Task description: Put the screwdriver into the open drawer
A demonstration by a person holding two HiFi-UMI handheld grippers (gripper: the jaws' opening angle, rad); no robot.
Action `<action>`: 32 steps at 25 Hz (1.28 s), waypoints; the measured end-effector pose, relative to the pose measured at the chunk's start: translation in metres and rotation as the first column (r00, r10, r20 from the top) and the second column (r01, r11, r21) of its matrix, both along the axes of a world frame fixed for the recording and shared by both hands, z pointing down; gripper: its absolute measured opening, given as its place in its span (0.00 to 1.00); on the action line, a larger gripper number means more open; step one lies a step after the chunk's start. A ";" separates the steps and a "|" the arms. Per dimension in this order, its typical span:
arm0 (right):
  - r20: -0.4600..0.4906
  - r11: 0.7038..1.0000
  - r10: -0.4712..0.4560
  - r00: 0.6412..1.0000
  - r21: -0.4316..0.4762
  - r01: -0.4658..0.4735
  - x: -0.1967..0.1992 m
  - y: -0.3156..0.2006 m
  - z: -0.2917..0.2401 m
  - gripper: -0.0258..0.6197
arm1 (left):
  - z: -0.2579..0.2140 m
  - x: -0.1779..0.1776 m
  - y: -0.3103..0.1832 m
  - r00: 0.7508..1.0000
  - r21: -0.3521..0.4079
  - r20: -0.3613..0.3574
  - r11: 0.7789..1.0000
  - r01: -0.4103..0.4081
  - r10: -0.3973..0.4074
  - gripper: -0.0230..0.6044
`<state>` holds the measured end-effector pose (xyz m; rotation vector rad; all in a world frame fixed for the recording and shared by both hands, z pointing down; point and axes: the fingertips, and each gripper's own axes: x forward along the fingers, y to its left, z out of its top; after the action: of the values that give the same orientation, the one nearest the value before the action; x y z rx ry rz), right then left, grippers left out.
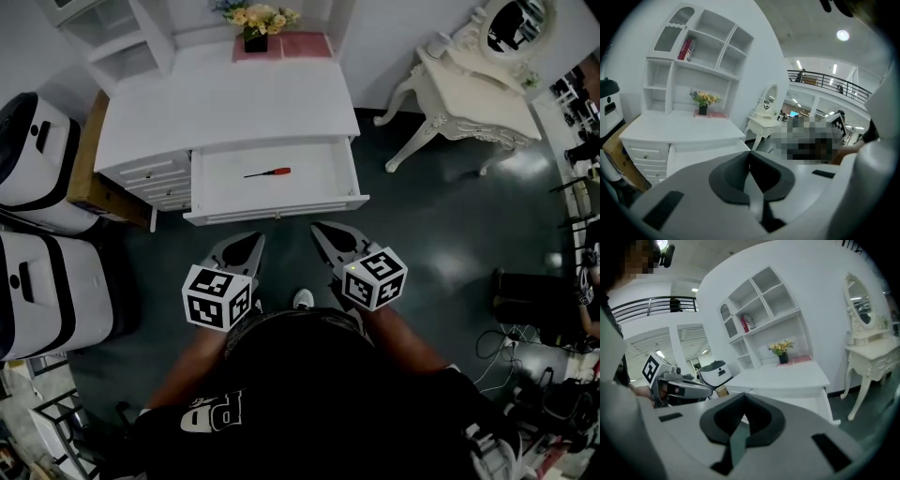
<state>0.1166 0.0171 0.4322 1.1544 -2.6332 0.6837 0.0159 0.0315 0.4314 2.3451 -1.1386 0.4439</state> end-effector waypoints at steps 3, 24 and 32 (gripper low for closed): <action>-0.009 1.000 0.008 1.000 0.003 -0.008 -0.005 0.001 -0.002 0.05 | 0.000 -0.005 -0.003 1.000 0.001 -0.003 1.000 -0.014 0.014 0.06; -0.033 0.999 0.032 0.999 -0.021 -0.033 -0.026 0.013 0.011 0.05 | 0.004 -0.021 0.001 0.999 -0.001 -0.004 0.999 -0.053 0.053 0.06; -0.037 0.999 0.030 0.999 -0.017 -0.030 -0.028 0.015 0.010 0.05 | 0.003 -0.023 0.003 0.999 0.003 -0.007 0.999 -0.054 0.054 0.06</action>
<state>0.0882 0.0325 0.4426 1.1924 -2.5795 0.6822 -0.0067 0.0348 0.4348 2.3828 -1.0754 0.4527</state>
